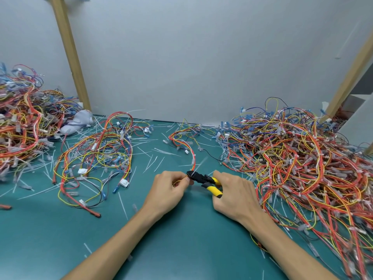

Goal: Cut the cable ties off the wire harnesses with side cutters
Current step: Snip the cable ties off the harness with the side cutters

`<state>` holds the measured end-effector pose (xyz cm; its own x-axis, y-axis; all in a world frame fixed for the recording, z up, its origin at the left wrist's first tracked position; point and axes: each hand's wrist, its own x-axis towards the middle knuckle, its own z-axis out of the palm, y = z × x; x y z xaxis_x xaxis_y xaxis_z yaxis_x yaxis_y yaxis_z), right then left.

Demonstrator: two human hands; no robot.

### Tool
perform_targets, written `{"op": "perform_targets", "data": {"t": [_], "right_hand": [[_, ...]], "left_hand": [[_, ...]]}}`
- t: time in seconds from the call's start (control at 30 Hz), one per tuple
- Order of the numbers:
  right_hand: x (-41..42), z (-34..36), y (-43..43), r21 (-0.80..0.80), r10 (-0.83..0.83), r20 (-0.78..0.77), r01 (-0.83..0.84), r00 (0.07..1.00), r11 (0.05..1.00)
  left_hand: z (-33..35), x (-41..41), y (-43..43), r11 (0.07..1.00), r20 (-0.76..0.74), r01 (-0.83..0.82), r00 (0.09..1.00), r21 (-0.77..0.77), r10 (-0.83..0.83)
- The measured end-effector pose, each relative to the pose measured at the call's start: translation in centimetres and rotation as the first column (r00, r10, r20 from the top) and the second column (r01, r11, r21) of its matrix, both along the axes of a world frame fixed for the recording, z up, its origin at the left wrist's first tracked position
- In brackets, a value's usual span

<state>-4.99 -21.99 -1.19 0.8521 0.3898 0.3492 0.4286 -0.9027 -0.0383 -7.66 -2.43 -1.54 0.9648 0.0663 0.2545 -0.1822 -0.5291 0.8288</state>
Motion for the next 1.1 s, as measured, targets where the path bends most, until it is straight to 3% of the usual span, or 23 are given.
{"op": "perform_targets", "data": {"t": [0.37, 0.93, 1.1], "right_hand": [[0.14, 0.14, 0.04, 0.014, 0.014, -0.063, -0.014, 0.998, 1.0], [0.13, 0.0, 0.0, 0.016, 0.023, 0.046, -0.024, 0.999, 1.0], [0.0, 0.18, 0.04, 0.02, 0.025, 0.017, -0.025, 1.0, 0.999]], "left_hand": [[-0.08, 0.03, 0.04, 1.0, 0.012, 0.002, 1.0, -0.007, -0.002], [-0.1, 0.05, 0.1, 1.0, 0.053, 0.017, 0.998, 0.019, -0.018], [-0.18, 0.01, 0.2, 0.999, 0.063, 0.035, 0.997, 0.001, -0.035]]}}
